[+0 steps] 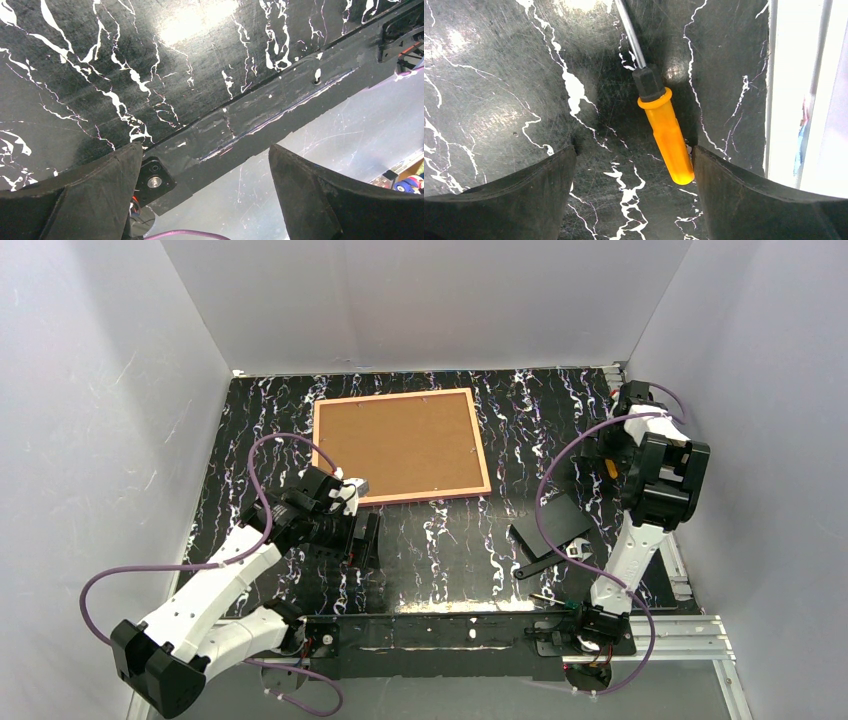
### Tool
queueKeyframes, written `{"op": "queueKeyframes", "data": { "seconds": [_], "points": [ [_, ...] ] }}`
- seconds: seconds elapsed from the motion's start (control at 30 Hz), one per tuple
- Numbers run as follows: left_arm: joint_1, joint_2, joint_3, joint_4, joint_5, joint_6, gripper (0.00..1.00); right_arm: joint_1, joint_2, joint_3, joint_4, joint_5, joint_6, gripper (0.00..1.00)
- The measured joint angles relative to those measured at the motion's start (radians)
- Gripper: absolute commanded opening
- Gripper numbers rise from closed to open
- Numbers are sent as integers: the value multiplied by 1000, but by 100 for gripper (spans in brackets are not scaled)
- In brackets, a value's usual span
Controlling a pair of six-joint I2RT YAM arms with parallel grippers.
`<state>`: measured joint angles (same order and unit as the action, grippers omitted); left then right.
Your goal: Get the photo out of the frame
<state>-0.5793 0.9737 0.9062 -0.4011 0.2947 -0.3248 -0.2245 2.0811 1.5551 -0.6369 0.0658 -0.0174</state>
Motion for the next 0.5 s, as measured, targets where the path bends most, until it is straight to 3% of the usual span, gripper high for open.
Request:
{"op": "queueKeyframes", "data": {
  "seconds": [0.5],
  "points": [
    [0,4,0,0,-51,3,98,4,-26,-27,7,11,56,92]
  ]
}}
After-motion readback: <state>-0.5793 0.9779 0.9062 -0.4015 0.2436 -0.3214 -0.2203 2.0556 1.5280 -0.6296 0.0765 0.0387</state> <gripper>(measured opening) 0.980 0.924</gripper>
